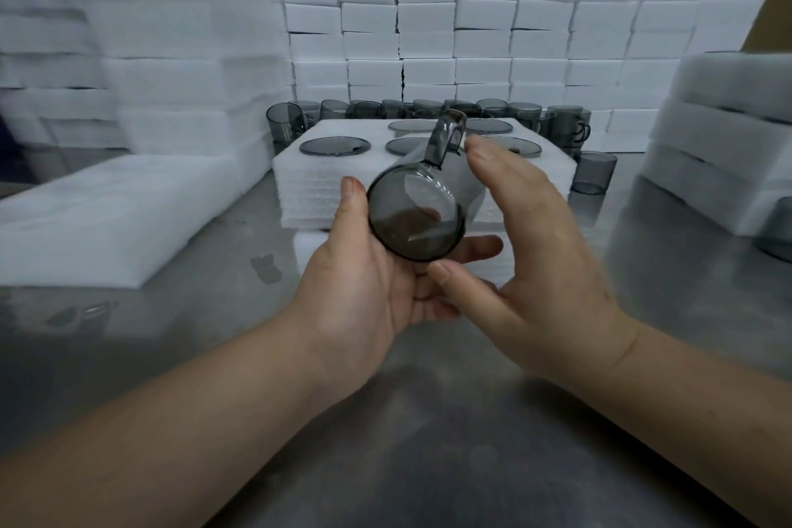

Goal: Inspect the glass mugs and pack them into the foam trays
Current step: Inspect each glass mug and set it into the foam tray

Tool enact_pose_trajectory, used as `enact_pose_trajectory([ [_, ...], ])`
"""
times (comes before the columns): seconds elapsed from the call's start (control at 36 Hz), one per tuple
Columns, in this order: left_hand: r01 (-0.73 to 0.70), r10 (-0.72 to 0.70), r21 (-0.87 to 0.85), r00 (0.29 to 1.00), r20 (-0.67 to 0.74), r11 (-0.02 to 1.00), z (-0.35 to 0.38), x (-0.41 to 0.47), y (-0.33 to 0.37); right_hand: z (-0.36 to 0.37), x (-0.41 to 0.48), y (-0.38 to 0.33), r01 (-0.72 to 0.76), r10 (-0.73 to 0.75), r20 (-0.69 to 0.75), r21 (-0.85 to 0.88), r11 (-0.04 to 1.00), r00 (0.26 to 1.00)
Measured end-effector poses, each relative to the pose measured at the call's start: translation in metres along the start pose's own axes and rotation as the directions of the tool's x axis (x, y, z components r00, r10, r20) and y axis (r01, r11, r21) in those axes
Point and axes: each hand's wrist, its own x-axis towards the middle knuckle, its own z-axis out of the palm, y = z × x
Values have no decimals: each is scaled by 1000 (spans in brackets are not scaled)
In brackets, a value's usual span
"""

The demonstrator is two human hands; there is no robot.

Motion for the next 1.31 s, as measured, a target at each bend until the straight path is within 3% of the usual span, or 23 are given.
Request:
enact_pose_trajectory([
  [0.83,187,-195,61,959,205,981,-2,-3,-4,-2,-1,2,-35,35,0,89,995,999],
  [1.03,101,-109,64,983,145,993,-6,-2,-4,-3,-2,0,-60,59,10,101,993,998],
  [1.31,-143,144,47,989,-21,989,-9,-1,-1,-2,-2,1,-98,98,10,68,993,995],
])
